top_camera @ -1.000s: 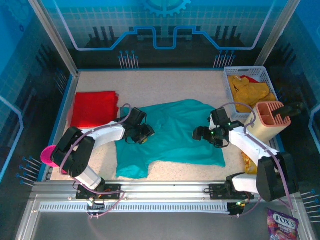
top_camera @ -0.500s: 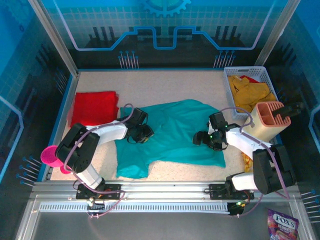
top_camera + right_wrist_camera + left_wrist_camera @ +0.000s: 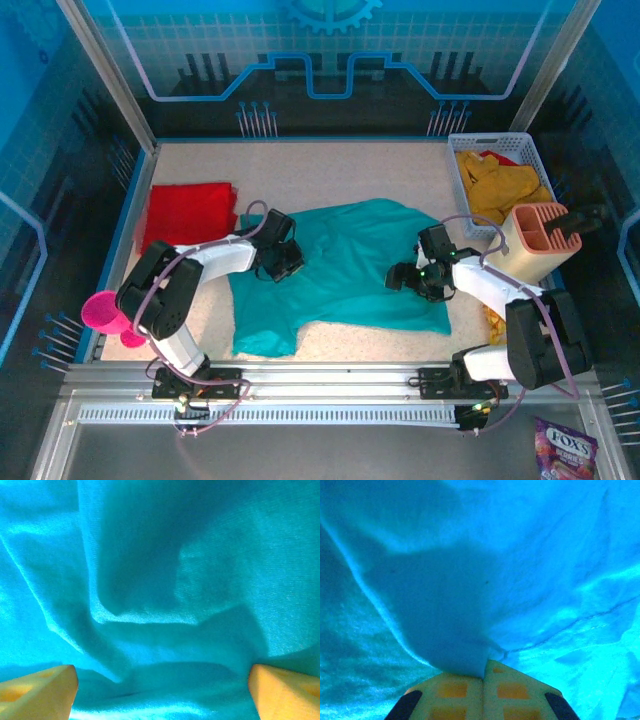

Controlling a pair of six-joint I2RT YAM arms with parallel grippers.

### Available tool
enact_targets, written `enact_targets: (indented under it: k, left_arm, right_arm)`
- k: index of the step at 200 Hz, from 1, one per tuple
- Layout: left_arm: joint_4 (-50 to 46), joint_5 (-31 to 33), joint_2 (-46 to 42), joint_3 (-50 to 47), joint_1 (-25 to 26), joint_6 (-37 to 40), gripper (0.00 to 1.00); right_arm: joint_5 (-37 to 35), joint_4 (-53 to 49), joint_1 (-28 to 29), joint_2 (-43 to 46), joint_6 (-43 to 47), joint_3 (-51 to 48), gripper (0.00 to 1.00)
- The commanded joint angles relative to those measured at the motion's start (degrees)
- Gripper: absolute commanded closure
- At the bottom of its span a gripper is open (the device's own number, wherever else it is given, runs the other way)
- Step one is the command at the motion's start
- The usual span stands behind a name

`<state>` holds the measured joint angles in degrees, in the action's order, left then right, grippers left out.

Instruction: Fold and stack the t-shirts

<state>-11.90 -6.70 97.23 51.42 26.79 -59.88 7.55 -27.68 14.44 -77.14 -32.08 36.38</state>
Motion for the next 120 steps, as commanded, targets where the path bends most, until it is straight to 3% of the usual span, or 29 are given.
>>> enact_targets:
  k: [1, 55, 120]
  left_arm:
    - [-1.66, 0.13, -0.13, 4.71, -2.38, 4.14, 1.0]
    - [-3.89, -4.83, 2.68, 20.2, -10.76, 12.32, 1.0]
    - [3.49, -12.5, 19.06, 37.22, -18.75, 16.03, 1.0]
  right_arm:
    - [-0.17, -1.32, -0.7, -0.09, -0.53, -1.56, 0.1]
    - [-0.41, -1.4, -0.7, -0.36, -0.8, -1.23, 0.1]
    - [-0.43, -1.85, -0.53, -1.95, -0.19, 0.07, 0.1]
